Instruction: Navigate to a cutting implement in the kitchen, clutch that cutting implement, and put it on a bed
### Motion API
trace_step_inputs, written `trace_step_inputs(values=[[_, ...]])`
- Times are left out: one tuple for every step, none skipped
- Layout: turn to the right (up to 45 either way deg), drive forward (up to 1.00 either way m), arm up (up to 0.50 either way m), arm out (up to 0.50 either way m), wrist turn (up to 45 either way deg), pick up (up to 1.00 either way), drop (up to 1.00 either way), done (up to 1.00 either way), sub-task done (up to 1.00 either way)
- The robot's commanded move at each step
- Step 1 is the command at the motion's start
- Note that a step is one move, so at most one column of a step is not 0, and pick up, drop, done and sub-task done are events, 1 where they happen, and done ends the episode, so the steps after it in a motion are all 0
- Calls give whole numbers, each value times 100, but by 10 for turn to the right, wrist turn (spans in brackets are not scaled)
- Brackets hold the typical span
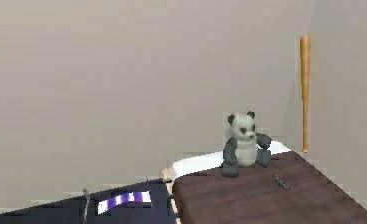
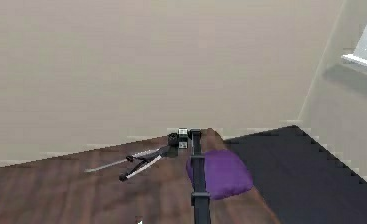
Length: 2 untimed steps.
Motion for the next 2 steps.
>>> trace_step_inputs(values=[[0,0,0,-8,0,0,0,0,0],[0,0,0,0,0,0,0,100,0]])
